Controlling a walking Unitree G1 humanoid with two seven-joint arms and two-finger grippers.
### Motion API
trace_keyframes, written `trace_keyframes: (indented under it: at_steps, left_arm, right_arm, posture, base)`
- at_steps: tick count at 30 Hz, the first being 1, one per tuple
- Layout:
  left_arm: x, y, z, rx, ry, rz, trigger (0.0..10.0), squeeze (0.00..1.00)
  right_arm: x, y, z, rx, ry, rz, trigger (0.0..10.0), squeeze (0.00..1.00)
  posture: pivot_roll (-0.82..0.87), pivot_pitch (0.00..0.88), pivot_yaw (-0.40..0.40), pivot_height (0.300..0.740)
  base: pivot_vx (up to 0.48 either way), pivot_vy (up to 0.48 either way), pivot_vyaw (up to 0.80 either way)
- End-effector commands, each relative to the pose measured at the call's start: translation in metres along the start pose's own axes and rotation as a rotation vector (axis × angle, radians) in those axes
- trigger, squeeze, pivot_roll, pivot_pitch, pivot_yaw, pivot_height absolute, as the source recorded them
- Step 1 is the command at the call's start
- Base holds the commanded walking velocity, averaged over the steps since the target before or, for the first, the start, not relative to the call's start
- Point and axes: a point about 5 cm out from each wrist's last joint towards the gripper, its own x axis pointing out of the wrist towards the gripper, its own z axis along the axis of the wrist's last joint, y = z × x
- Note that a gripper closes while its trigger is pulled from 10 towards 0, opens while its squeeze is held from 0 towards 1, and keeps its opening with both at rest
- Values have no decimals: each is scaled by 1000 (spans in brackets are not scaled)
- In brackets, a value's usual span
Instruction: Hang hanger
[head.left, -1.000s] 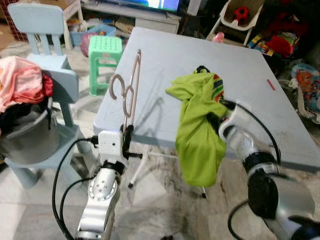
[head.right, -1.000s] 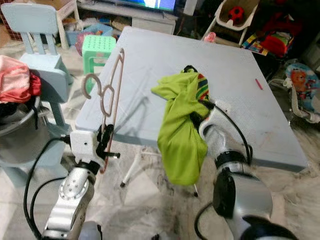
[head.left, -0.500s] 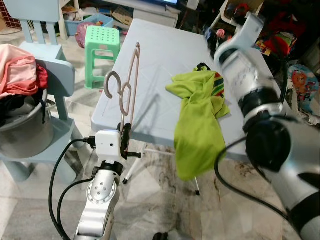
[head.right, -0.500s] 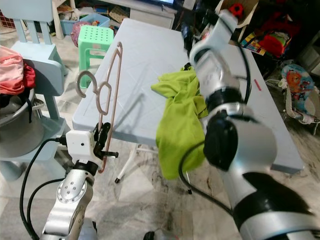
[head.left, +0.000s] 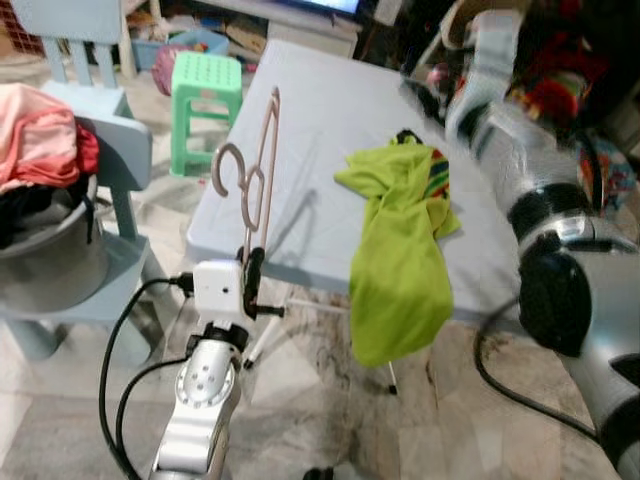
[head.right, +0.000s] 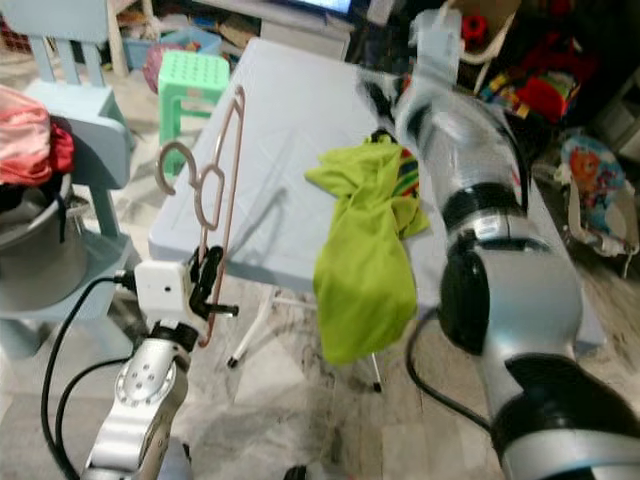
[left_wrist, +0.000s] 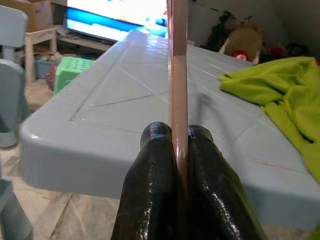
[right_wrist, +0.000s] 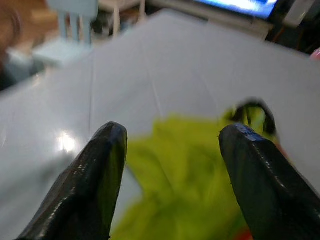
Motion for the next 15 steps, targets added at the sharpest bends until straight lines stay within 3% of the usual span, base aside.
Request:
trace_keyframes:
  at_steps: [1, 9, 15]
  left_arm:
    - [1, -9, -6, -30, 41, -19, 10000, 0]
    - [6, -10, -7, -27, 43, -35, 10000, 0]
    - [8, -10, -10, -23, 56, -57, 10000, 0]
  right_arm:
    - [-15, -16, 2, -53, 9, 26, 10000, 1000]
    - [-31, -23, -9, -80, 59, 164, 10000, 1000]
    - [-63, -18, -51, -80, 209, 394, 10000, 1000]
  posture:
    - [69, 5, -180, 740]
    - [57, 0, -162, 740]
    - [47, 0, -138, 740]
  base:
    - [0, 0, 0]
    - [0, 0, 0]
    - [0, 0, 0]
